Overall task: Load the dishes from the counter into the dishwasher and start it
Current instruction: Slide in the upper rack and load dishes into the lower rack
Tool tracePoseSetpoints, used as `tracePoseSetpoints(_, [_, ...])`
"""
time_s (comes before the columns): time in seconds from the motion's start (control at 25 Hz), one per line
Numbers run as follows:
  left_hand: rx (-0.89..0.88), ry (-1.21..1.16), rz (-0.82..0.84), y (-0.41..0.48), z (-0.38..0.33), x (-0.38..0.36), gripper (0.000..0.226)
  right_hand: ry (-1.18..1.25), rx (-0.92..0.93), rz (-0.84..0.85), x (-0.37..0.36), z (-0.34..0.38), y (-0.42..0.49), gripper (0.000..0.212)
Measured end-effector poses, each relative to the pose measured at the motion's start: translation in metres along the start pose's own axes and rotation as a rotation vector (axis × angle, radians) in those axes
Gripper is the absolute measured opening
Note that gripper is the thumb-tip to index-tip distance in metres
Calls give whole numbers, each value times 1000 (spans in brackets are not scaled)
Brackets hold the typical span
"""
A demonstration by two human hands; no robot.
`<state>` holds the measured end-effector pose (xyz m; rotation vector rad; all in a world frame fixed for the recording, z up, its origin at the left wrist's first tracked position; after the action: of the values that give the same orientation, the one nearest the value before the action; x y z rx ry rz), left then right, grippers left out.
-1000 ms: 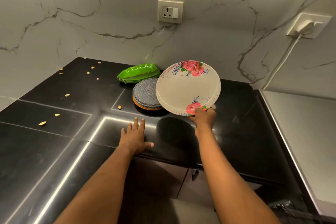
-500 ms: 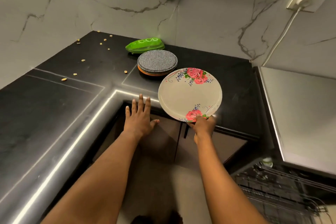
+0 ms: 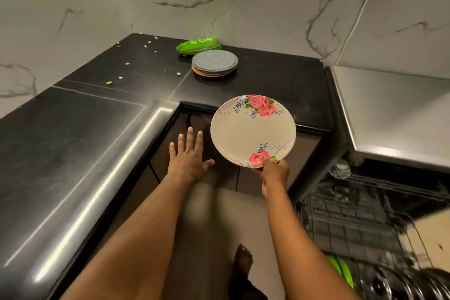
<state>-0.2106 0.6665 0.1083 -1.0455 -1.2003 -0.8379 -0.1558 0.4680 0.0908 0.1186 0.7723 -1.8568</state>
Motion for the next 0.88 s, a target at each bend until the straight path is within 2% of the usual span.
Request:
tracePoseSetpoints(0.24, [-57,-27,17,-81,-21,-34,90,-35,-28,-47,85,-4,-50,29])
tracePoseSetpoints(0.52, [-77,-47,39,-156,-78,-54,85,-55,-73,-47,181,4,-80,38])
tracePoseSetpoints(0.88, [-116,-52,57,-275,-208,-89,80,-127,-100,-73,355,59,-107,28])
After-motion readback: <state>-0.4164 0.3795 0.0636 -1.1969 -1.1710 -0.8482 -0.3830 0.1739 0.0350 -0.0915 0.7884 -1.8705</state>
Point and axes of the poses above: each hand's wrist, its own y-axis towards the middle knuckle, its own x-axis out of the back of the hand, z = x × y, the point moved 1 cm from there along y, towards the middle knuckle, and after that the axes turned 13 degrees about y, right-handed, at the moved point
